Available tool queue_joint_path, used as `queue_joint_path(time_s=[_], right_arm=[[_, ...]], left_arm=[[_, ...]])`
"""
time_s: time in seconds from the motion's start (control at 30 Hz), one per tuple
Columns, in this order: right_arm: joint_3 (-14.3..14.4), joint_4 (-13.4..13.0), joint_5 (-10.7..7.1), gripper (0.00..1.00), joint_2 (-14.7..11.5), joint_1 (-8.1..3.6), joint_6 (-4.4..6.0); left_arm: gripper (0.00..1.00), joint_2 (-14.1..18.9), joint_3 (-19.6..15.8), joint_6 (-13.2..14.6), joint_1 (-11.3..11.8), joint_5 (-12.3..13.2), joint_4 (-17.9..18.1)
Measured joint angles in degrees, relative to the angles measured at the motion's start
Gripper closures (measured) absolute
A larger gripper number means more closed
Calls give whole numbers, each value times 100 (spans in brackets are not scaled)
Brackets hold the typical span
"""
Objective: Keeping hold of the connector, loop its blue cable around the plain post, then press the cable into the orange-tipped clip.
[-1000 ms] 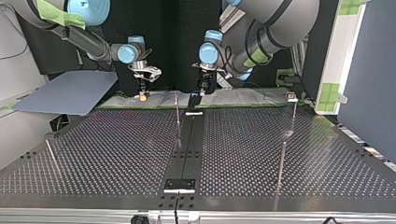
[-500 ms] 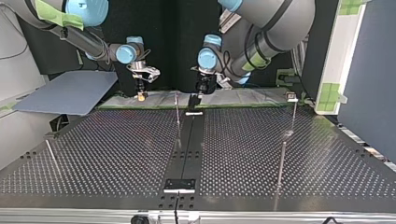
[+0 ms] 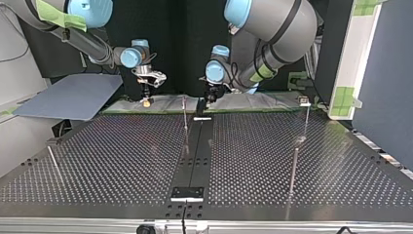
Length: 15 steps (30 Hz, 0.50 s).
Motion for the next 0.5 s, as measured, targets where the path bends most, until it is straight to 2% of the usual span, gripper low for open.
queue_joint_path(time_s=[0.5], right_arm=[[-361, 200, 7, 100, 1, -73, 22]], left_arm=[[100, -13, 270, -62, 339, 167, -134]])
